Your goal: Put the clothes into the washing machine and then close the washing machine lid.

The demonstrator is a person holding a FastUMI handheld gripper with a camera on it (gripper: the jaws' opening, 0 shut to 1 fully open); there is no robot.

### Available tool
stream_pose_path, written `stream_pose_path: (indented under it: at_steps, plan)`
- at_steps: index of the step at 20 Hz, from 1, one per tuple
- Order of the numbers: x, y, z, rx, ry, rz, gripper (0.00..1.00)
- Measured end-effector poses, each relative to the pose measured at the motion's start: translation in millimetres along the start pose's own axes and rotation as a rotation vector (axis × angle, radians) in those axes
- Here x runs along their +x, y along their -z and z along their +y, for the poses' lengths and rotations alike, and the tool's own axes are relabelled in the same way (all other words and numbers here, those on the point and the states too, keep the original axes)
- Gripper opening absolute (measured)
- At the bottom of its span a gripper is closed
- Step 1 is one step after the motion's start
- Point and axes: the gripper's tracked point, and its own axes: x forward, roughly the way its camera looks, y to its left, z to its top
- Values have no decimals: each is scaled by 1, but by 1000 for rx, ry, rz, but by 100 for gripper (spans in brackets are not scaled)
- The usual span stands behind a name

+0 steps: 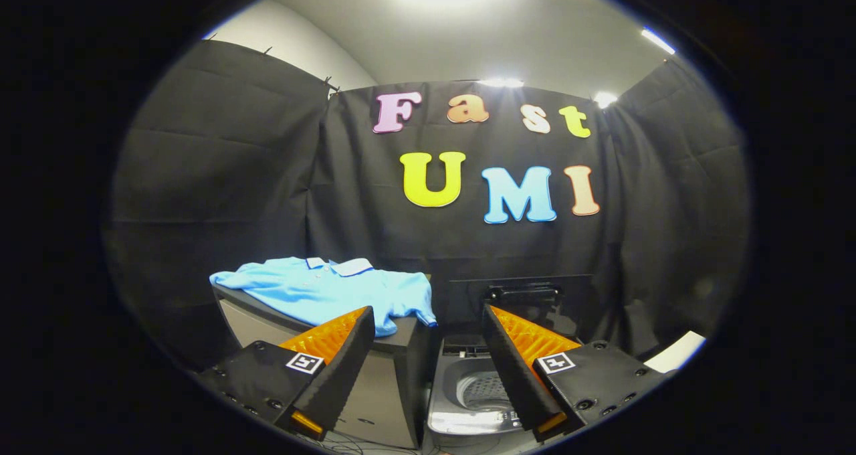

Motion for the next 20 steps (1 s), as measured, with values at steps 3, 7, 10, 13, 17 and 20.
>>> stream_pose_path:
  at_steps: [3,7,10,13,17,20]
  plan:
    - [16,-11,19,-2,-47,12,100]
    - [42,-25,45,-14,-95,41,100]
    - [62,-34,68,-5,-141,77,100]
    - [82,-34,91,3,-190,129,100]
    - [107,-35,116,-17,-249,170,100]
    - [128,-29,136,0,-297,217,100]
